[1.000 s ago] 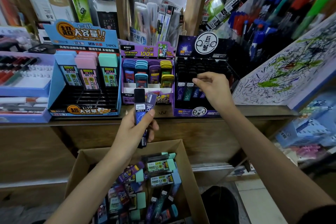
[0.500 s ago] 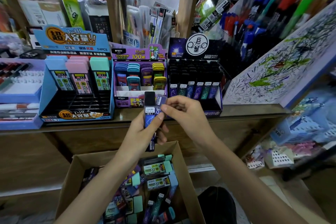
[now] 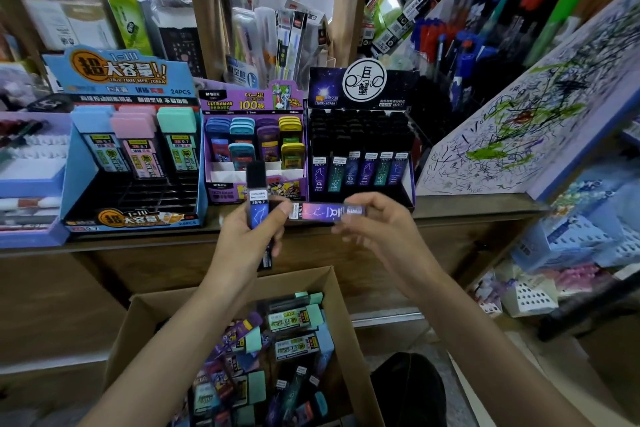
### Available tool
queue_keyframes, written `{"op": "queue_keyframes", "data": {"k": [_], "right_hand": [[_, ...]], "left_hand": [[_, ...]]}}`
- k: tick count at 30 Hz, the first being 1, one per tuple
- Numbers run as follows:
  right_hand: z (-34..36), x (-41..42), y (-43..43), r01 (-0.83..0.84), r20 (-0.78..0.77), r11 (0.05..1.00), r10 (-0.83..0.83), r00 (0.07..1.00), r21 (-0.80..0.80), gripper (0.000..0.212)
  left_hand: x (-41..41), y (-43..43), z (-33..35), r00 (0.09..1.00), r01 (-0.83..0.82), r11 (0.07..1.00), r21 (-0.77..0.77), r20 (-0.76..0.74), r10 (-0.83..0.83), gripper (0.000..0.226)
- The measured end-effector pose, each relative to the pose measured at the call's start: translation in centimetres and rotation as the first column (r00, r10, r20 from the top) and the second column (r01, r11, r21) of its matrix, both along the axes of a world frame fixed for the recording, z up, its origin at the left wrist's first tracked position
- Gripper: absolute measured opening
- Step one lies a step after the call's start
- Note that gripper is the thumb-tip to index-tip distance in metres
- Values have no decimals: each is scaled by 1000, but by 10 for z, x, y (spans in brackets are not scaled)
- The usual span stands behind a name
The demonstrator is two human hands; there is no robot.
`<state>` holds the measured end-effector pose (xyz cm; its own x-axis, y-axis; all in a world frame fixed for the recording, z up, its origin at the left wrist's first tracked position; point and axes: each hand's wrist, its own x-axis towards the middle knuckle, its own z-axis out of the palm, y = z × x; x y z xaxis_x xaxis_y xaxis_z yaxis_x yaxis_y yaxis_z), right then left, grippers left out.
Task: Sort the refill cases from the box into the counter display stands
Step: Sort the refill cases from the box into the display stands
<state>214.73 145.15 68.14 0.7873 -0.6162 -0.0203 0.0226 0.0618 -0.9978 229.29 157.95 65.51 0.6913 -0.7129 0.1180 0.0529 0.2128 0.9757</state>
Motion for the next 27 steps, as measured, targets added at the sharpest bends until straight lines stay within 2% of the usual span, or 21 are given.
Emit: {"op": "queue_keyframes", "data": {"k": [2,6,8,12,17,19,22,24,27], "right_hand": [[-6,-2,7,-59,-77,997,55,996,-53,24],[-12,4,23,-230,-206,963,199,958,-143,34],[-6,8,23,-290,-234,937,243,941,-193,30],[14,21,14,-203,-125,949,177,976,-240,12],[26,22,-4,-237,-182,914,185,966,-329,10],[35,18,-21,-137,-137,925,94,986,-354,11],[49,13,-57,126,-14,907,-144,989,-402,11],[51,14,-77,243,43,869,-250,967,-431,13],[42,22,-94,305,66,837,-310,949,-454,15]], "left_hand": [[2,-1,2,1000,-18,999,-28,-14,18,24],[1,-3,4,1000,-20,999,-38,-7,20,19],[0,-4,5,999,-3,1000,-24,33,4,20],[-4,-4,11,992,55,998,4,113,-55,29],[-6,-6,11,992,98,994,45,72,-101,40],[-7,-6,10,995,94,994,50,20,-95,42],[-7,-7,7,995,68,997,36,-76,-65,30],[-7,-7,4,997,48,998,51,-57,-45,20],[-10,-6,3,999,37,997,63,-8,-36,15]]}}
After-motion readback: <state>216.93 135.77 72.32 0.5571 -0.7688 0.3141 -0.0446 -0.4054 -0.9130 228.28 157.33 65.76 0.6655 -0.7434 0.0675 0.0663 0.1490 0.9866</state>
